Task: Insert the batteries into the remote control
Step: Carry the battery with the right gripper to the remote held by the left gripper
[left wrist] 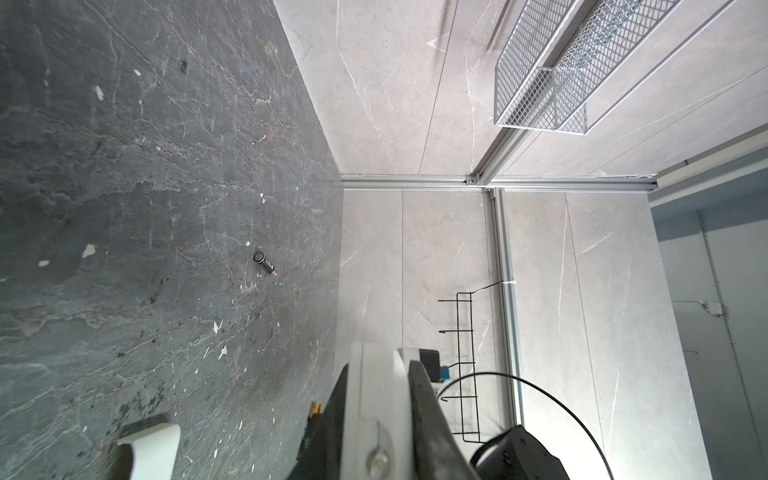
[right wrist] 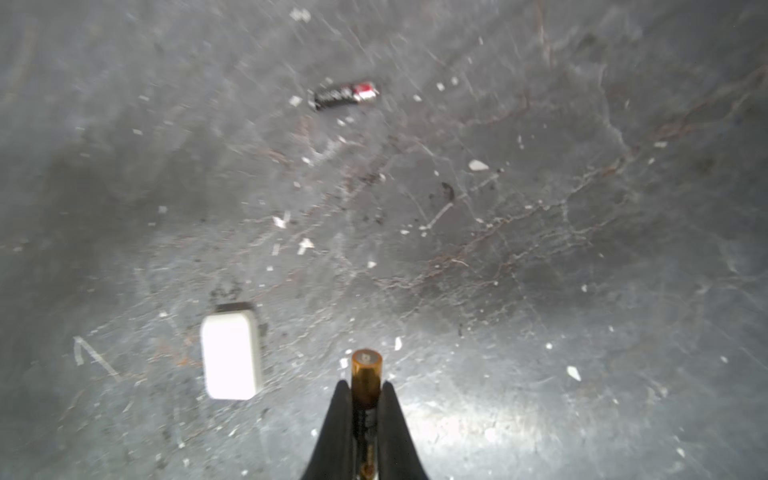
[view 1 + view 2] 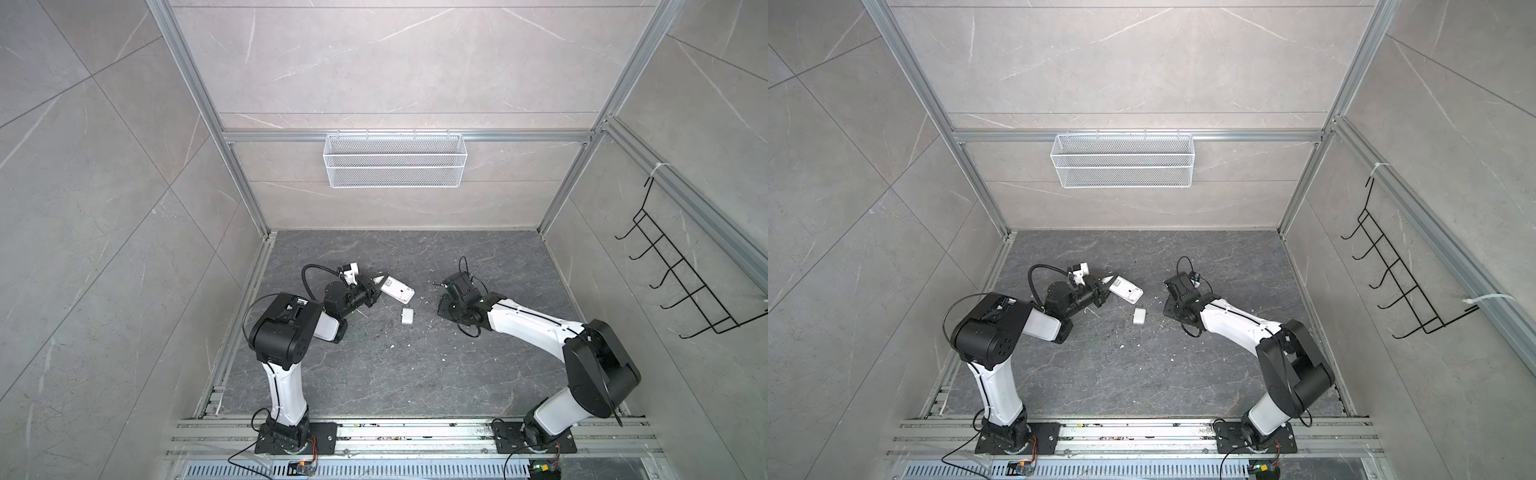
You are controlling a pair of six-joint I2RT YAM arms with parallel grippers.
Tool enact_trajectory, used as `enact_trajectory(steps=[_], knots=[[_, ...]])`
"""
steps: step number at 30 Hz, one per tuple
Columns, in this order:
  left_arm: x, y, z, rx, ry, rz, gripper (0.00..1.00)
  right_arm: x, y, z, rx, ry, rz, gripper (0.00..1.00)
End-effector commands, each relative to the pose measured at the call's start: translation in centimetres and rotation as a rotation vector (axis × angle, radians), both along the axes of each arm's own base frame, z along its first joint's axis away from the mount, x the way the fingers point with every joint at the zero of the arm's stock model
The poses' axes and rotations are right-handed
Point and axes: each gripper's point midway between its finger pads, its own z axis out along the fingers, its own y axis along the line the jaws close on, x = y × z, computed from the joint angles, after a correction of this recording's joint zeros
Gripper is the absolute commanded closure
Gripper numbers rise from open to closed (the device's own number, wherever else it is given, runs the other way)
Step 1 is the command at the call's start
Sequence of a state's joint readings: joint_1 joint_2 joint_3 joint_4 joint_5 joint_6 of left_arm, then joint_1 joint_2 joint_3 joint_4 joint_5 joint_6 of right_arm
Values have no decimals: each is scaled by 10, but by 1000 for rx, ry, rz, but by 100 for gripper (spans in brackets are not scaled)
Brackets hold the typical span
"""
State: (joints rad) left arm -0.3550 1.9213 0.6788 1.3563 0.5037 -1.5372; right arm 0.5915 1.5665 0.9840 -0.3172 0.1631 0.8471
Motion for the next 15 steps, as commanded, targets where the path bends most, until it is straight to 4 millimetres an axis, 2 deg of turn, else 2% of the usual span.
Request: enact_trajectory(steps=[1, 7, 10, 15], knots=[[11, -1, 28, -51, -78, 43, 92, 6, 4, 40, 4, -91, -31, 100], [9, -13, 38, -27, -144, 21, 93, 7, 28, 89, 37, -174, 1, 100], [9, -19, 46, -6, -200, 16, 93, 7, 34, 111, 42, -229, -1, 100], [14, -25, 57, -27, -217, 36, 92, 17, 43, 132, 56, -278, -10, 100]])
